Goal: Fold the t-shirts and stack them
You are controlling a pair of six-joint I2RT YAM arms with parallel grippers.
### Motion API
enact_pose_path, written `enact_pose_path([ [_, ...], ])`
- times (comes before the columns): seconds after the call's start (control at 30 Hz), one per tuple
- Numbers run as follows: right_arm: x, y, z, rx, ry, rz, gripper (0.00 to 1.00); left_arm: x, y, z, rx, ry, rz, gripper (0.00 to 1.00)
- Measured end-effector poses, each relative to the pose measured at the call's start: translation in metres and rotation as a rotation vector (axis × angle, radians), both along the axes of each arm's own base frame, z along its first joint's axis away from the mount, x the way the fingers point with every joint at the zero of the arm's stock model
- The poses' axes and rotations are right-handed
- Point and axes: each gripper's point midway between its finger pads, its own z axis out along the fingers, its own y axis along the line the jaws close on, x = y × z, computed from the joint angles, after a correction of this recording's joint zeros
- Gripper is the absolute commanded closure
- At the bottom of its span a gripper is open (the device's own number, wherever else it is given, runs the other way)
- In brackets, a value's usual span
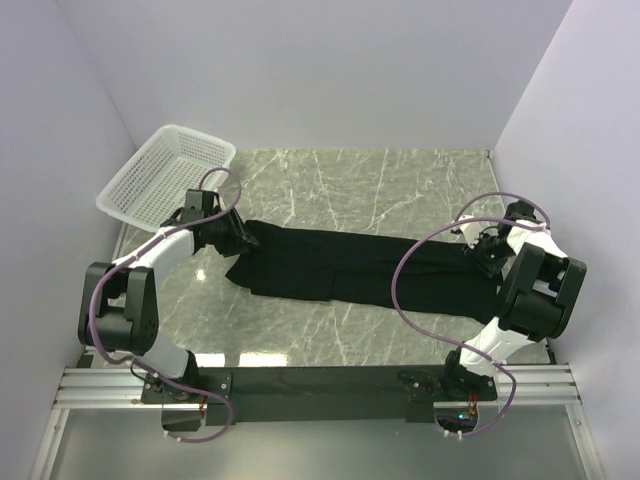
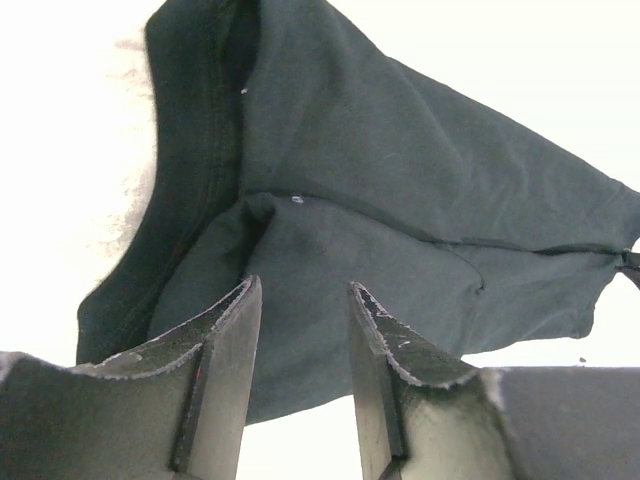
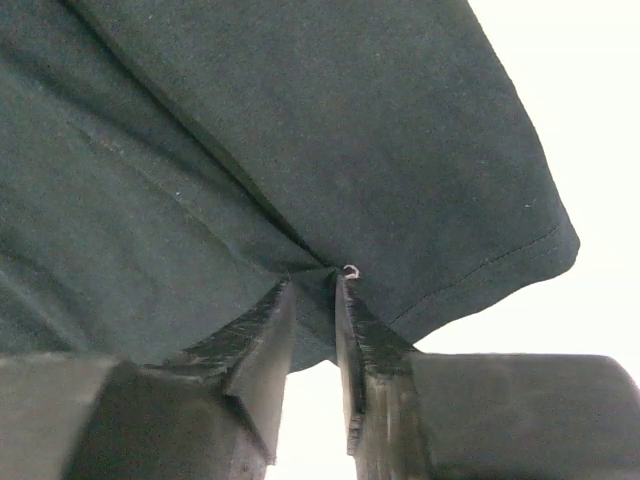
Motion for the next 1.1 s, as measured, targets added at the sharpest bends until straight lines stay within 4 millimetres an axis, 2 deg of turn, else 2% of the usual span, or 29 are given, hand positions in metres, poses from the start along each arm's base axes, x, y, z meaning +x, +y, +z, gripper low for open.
enact_pose_path([
  [0.2,-0.001,0.002,-0.003,0.005,-0.007,0.001,0.80,-0.008,-0.001,-0.023,0.018,0.085,0.003,0.56],
  [0.33,-0.005,0.006,-0.004,0.012,-0.009,0.002,0.86,-0.013,-0.003,-0.026,0.030,0.104,-0.002,0.56],
  [0.47,-0.005,0.008,0.000,0.019,-0.030,0.002,0.98,-0.010,-0.004,-0.030,0.044,0.112,-0.002,0.57],
  [0.7,-0.004,0.012,0.008,0.029,-0.064,0.003,1.00,-0.004,-0.005,-0.040,0.106,0.116,-0.007,0.59],
  [0.77,-0.006,0.015,0.008,0.035,-0.065,0.005,1.00,-0.003,-0.004,-0.041,0.122,0.112,-0.008,0.63],
  [0.87,-0.009,0.017,0.008,0.044,-0.066,0.004,1.00,-0.001,-0.004,-0.042,0.133,0.108,-0.013,0.77],
  [0.9,-0.009,0.018,0.008,0.045,-0.066,0.004,1.00,0.000,-0.005,-0.043,0.135,0.108,-0.015,0.85],
  [0.97,-0.009,0.018,0.009,0.044,-0.069,0.005,1.00,0.002,-0.005,-0.044,0.137,0.108,-0.016,0.92],
  [1.0,-0.010,0.018,0.010,0.045,-0.068,0.005,1.00,0.001,-0.005,-0.045,0.138,0.108,-0.019,0.99],
  [1.1,-0.016,0.020,0.011,0.054,-0.049,0.012,1.00,0.002,-0.006,-0.044,0.138,0.105,-0.022,0.99],
])
